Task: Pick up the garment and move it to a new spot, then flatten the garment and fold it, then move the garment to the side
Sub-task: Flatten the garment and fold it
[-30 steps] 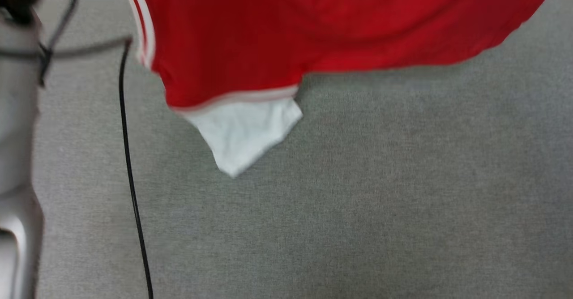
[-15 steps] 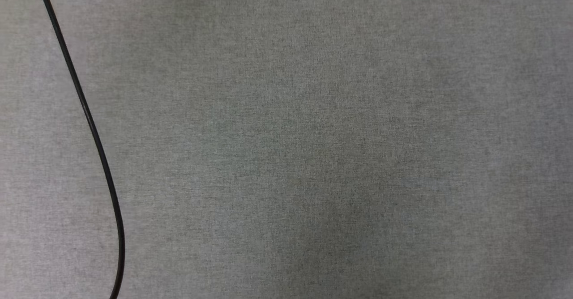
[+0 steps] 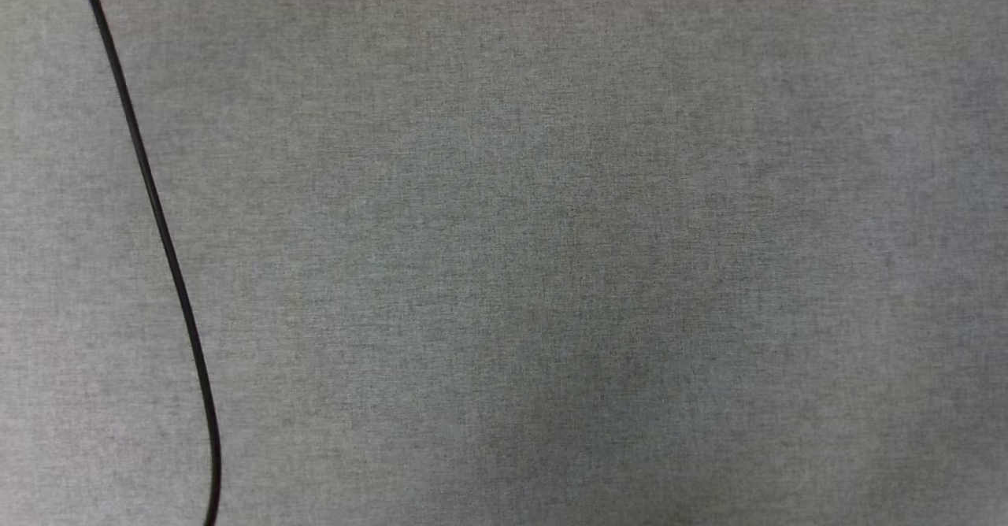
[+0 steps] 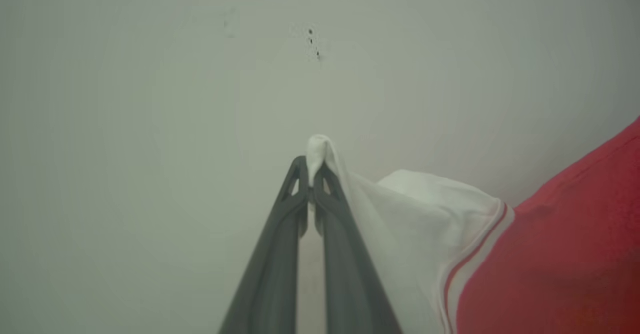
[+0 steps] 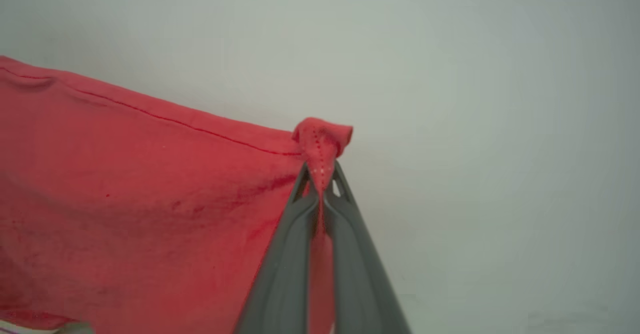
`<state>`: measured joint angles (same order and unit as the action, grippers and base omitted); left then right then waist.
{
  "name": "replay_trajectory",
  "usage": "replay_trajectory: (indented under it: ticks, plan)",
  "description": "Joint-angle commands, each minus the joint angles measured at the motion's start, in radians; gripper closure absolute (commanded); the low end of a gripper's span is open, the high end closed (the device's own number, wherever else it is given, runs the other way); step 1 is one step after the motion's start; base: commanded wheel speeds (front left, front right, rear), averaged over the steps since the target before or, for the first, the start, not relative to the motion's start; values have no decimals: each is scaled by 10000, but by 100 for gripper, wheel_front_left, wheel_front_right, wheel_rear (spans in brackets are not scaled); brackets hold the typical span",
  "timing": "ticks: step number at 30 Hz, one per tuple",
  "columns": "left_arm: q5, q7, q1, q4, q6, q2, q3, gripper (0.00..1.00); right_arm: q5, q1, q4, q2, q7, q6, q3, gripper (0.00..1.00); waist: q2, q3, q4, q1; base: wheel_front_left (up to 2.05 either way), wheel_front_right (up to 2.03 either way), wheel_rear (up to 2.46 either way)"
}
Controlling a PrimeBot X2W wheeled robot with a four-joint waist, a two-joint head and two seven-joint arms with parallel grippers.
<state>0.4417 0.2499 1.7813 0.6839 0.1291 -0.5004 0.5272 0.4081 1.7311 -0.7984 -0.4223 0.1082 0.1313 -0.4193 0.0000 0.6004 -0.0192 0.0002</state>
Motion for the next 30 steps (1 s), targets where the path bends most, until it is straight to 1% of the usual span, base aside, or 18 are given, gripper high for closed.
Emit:
replay_trajectory:
  ticks: [1, 4, 8, 11, 12, 14, 23, 28, 30]
  plan:
    - [256, 113, -513, 9, 3, -79, -47, 100, 275, -386, -161, 98, -275, -11, -201, 100, 0, -15, 44, -2, 0, 0, 0]
    - [542, 147, -1421, -180, 4, -169, -46, 100, 640, -1027, -262, 133, -603, -11, -606, 100, 0, -118, 76, -2, 0, 0, 0]
    - [629, 167, -2825, -881, 0, -365, -192, 100, 1186, -1983, -130, 39, -943, -11, -1165, 100, 0, -325, 103, -2, 0, 0, 0]
    - [686, 168, -4150, -1359, -86, -292, -388, 100, 1632, -2843, 1, -104, -1153, -11, -1522, 100, 0, -567, 164, -2, 0, 0, 0]
    - [686, 168, -4150, -1359, -86, -292, -388, 100, 1632, -2843, 1, -104, -1153, -11, -1522, 100, 0, -567, 164, -2, 0, 0, 0]
    - [708, 170, -5025, -1765, -183, -214, -527, 100, 1960, -3495, 126, -175, -1304, -11, -1696, 100, 0, -772, 207, -2, 0, 0, 0]
    - [851, 164, -9658, -3708, -929, -39, -1255, 100, 2834, -6665, 1155, -567, -1527, -11, -2738, 100, 0, -1947, 251, -2, 0, 0, 0]
    - [954, 164, -12010, -4358, -1169, 114, -1483, 100, 3201, -8183, 1574, -1035, -1416, -11, -3137, 100, 0, -2760, 284, -2, 0, 0, 0]
    - [996, 164, -12881, -4505, -1173, 194, -1437, 100, 3327, -8761, 1720, -1208, -1390, -11, -3268, 100, 0, -3133, 317, -2, 0, 0, 0]
